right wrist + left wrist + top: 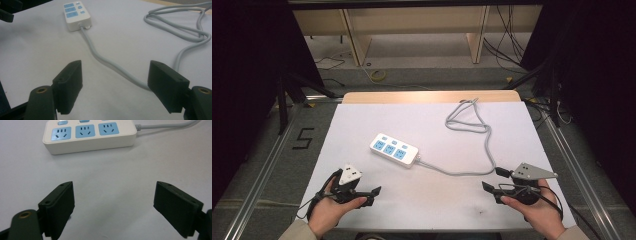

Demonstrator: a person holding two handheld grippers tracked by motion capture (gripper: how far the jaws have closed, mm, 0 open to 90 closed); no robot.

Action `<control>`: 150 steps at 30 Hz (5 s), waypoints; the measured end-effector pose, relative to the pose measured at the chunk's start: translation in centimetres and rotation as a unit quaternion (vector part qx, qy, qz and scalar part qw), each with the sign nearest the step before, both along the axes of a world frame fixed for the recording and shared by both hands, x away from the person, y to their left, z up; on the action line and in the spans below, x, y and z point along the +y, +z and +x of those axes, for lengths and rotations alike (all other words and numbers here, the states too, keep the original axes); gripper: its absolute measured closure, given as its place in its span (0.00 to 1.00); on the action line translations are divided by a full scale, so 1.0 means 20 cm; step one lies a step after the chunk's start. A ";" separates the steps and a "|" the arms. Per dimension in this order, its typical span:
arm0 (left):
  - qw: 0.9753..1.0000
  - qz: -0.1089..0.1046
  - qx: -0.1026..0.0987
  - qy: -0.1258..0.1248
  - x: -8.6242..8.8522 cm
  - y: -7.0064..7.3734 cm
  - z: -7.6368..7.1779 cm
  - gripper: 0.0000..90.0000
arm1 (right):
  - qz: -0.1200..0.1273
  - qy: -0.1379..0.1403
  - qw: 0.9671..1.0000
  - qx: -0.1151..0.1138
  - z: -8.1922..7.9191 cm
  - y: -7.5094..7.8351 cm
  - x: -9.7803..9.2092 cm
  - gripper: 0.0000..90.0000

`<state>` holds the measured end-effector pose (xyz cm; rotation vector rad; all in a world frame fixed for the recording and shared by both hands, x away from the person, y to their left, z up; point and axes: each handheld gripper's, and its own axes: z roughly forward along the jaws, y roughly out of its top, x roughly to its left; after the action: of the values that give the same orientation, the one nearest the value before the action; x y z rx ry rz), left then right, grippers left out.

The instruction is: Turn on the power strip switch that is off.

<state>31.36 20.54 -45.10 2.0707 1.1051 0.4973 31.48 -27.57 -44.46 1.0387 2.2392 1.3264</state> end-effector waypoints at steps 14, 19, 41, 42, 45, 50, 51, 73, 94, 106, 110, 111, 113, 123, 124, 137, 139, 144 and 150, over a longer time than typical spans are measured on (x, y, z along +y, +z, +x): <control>0.999 -0.040 0.010 0.017 0.03 0.05 0.01 0.93 | -0.003 0.002 1.000 -0.001 0.00 0.00 0.01 0.32; 0.999 -0.030 0.014 0.015 0.02 0.06 0.01 0.99 | -0.003 0.002 1.000 -0.001 0.00 0.00 0.01 0.32; 1.000 -0.016 0.018 0.012 -0.06 0.07 0.14 1.00 | -0.005 0.002 1.000 0.005 0.01 -0.01 0.02 0.32; 1.000 -0.016 0.018 0.012 -0.06 0.07 0.14 1.00 | -0.005 0.002 1.000 0.005 0.01 -0.01 0.02 0.32; 1.000 -0.012 0.019 0.012 -0.07 0.07 0.16 1.00 | -0.005 0.002 1.000 0.006 0.01 -0.01 0.02 0.32; 1.000 -0.008 0.017 0.015 -0.07 0.08 0.19 1.00 | -0.005 0.003 1.000 0.007 0.01 -0.01 0.02 0.32; 1.000 -0.010 0.017 0.016 -0.07 0.07 0.19 1.00 | -0.005 0.003 1.000 0.007 0.01 -0.01 0.02 0.32; 0.999 -0.026 0.031 0.024 -0.08 0.09 0.27 1.00 | -0.007 0.002 1.000 0.007 0.01 -0.01 0.02 0.32; 0.999 -0.019 0.027 0.031 -0.11 0.11 0.36 1.00 | -0.007 0.001 1.000 0.006 0.01 -0.01 0.02 0.32; 0.999 -0.017 0.026 0.036 -0.12 0.12 0.41 1.00 | -0.008 0.001 1.000 0.007 0.01 -0.01 0.02 0.32; 0.999 -0.018 0.027 0.036 -0.13 0.13 0.42 1.00 | -0.008 0.001 1.000 0.007 0.01 -0.01 0.02 0.32; 0.999 -0.019 0.028 0.037 -0.13 0.13 0.42 1.00 | -0.007 0.001 1.000 0.007 0.01 -0.01 0.02 0.32; 0.999 -0.020 0.028 0.037 -0.14 0.13 0.44 1.00 | -0.007 0.001 1.000 0.007 0.01 -0.01 0.02 0.32; 0.999 -0.013 0.032 0.037 -0.15 0.14 0.47 1.00 | -0.007 0.001 1.000 0.007 0.00 -0.01 0.02 0.32; 0.999 -0.013 0.031 0.037 -0.15 0.14 0.48 1.00 | -0.007 0.001 1.000 0.007 0.00 -0.01 0.02 0.32; 0.999 -0.007 0.030 0.043 -0.17 0.15 0.53 1.00 | -0.007 0.002 1.000 0.008 0.01 -0.01 0.02 0.32; 0.998 -0.007 0.031 0.046 -0.17 0.15 0.53 1.00 | -0.007 0.002 1.000 0.008 0.01 -0.01 0.02 0.32; 0.998 -0.005 0.034 0.046 -0.17 0.15 0.55 1.00 | -0.007 0.003 1.000 0.007 0.01 -0.01 0.02 0.32; 0.998 -0.003 0.036 0.046 -0.18 0.14 0.57 1.00 | -0.007 0.004 1.000 0.008 0.01 -0.01 0.03 0.32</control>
<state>42.71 17.04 -42.26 2.0539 1.2471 0.4667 31.61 -27.07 -44.74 1.0407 2.2624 1.3078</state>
